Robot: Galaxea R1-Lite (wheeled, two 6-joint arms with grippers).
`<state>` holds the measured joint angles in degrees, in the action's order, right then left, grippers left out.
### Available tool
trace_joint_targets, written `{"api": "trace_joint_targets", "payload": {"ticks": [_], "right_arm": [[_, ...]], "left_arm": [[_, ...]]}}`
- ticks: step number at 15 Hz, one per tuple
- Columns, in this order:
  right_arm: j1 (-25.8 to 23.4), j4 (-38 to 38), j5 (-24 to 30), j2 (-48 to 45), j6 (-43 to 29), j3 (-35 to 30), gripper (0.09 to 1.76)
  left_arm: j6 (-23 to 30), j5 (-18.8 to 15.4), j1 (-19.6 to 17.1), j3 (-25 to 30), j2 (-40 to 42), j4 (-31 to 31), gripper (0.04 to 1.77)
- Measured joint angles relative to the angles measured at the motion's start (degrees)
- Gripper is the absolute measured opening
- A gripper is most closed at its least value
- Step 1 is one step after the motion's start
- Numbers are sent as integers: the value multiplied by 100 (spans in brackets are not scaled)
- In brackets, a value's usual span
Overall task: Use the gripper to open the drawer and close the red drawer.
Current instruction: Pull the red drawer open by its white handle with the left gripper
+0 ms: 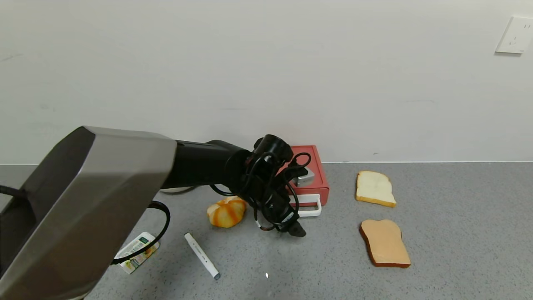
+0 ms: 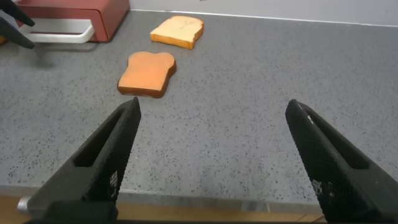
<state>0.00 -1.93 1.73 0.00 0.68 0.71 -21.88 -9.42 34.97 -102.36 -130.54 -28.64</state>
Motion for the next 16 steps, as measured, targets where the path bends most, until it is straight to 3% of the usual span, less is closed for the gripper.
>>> {"api": "trace_joint_targets", "payload": {"ticks": [16], "right_arm": [[0,0,-2,0,0,0,171]], "left_arm": [[4,-35,-11,-205,-383,24,172]]}}
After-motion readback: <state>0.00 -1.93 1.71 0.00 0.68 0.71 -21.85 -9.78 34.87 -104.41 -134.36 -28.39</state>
